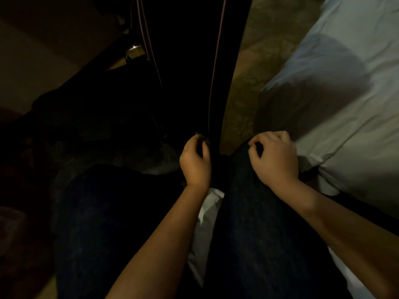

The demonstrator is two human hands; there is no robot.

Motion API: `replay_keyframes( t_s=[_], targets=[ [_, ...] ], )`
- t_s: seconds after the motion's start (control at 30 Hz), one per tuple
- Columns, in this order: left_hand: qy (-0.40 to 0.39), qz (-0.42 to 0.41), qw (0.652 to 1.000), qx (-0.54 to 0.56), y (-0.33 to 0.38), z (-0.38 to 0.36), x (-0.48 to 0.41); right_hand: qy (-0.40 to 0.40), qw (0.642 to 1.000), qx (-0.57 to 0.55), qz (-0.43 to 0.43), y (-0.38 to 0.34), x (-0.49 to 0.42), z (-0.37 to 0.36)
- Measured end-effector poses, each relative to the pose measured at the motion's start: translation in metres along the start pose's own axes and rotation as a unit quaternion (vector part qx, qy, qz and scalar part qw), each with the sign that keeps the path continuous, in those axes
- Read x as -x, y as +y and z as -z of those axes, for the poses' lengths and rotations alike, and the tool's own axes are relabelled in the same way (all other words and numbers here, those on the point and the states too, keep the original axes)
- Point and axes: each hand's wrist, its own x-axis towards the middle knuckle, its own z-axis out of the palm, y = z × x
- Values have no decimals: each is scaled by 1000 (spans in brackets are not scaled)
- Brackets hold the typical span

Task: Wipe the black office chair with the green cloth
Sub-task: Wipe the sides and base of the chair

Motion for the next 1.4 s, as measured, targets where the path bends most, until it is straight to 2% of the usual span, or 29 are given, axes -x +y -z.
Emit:
replay_keyframes(
  t_s=[0.2,0.47,0.73,0.93,1.27,1.33,1.4],
  targets=[
    [-57,-67,994,-69,-2,6,-4,-26,999,34,32,-3,-1,4],
    [-73,-68,991,-88,-12,-1,0,-46,995,36,77,-17,-4,-5],
    [-109,-52,974,-190,-37,-16,-3,-87,986,20,137,-31,-21,-17],
    [-205,-92,915,-335,-50,-15,-8,-87,985,24,148,-37,-34,-23],
    [-287,-132,835,-450,-47,-23,-18,-90,989,-23,118,-39,-41,-28],
    [-296,-141,825,-461,-47,-26,-21,-89,989,-35,110,-38,-43,-31],
    [-297,-139,831,-450,-48,-28,-26,-90,990,-51,101,-38,-47,-33]
  ],
)
